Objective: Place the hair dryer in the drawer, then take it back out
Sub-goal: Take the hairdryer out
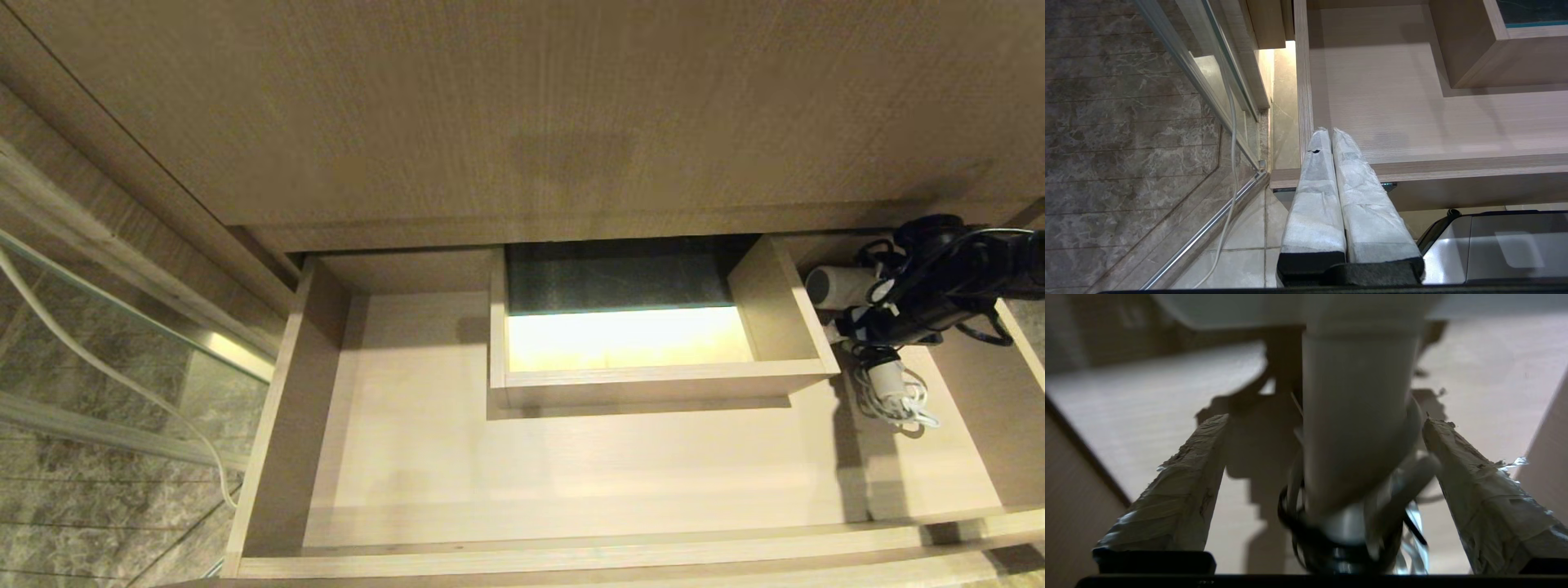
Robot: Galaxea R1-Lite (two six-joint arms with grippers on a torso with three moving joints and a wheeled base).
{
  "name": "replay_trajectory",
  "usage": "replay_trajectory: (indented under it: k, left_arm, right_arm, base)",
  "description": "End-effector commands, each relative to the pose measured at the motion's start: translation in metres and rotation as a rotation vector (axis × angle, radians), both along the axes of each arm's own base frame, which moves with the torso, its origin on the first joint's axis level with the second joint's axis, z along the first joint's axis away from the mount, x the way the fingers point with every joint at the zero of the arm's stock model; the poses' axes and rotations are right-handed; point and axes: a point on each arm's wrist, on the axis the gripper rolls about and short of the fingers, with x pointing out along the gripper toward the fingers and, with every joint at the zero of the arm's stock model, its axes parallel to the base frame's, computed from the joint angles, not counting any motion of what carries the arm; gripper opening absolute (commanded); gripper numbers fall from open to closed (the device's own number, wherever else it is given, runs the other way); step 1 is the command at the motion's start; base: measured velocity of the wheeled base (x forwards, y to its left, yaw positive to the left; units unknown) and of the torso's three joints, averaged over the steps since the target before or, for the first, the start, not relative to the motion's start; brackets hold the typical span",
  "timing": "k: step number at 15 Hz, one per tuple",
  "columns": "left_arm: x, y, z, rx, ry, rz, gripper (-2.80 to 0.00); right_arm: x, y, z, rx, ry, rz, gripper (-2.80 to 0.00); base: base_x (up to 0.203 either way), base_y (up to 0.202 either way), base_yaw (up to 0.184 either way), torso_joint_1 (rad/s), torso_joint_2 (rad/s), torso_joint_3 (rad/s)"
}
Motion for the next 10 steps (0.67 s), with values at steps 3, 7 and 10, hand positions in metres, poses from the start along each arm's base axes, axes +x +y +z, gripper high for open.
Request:
replay_trajectory:
  k: [3,7,10]
  left_arm:
    - [0.0,0.0,0.0,-0.001,0.0,0.001,-2.8]
    - [0.0,0.0,0.0,-0.001,0.0,0.002,-2.8]
    - [0.0,0.0,0.0,-0.001,0.001,0.001,-2.8]
  right_arm:
    - [0.015,-0.005,-0.019,-0.002,-0.002,0.001,0.0]
    - [0.016,-0.005,-0.017,-0.012,-0.015,0.01,-2.8]
    - [0.011,-0.004,-0.008,-0.025,-0.017,0.02,-2.8]
  base:
    - [0.0,0.0,0.0,0.0,0.0,0.0]
    - [0.0,0.0,0.0,0.0,0.0,0.0]
    - [0.0,0.0,0.0,0.0,0.0,0.0]
